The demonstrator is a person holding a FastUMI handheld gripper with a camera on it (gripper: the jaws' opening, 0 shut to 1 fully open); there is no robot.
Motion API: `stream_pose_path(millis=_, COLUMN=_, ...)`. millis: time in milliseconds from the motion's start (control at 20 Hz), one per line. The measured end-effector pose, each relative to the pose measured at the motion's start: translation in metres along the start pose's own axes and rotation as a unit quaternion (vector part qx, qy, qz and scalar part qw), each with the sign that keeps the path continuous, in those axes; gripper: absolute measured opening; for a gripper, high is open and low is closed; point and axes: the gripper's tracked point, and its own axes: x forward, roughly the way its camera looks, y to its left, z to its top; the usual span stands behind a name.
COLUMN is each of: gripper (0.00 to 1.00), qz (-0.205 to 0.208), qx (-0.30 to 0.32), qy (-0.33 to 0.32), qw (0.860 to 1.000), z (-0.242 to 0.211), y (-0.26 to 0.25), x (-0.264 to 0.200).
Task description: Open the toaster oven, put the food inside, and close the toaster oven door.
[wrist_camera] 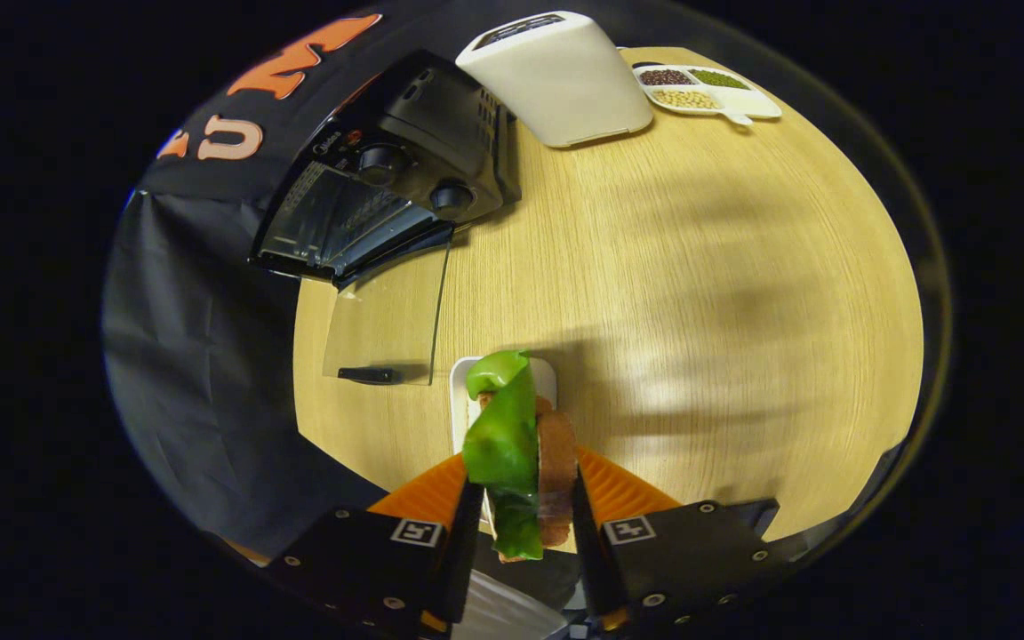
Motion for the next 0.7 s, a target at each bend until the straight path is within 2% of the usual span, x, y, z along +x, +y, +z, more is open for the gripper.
stream_pose_path(millis=100, gripper=0.35, qz=-0.012, qx=-0.002, qy=-0.011, qw=1.000, z=0.003, y=0.002, x=-0.006)
stream_pose_path(millis=200, gripper=0.31, qz=-0.015, qx=-0.003, qy=-0.015, qw=1.000, z=0.003, y=0.007, x=-0.016)
stream_pose_path(millis=450, gripper=0.29, qz=0.004, qx=0.024, qy=-0.062, qw=0.998, z=0.019, y=0.025, x=-0.054)
stream_pose_path(millis=700, gripper=0.29, qz=0.066, qx=0.087, qy=-0.138, qw=0.984, z=0.049, y=0.065, x=-0.086)
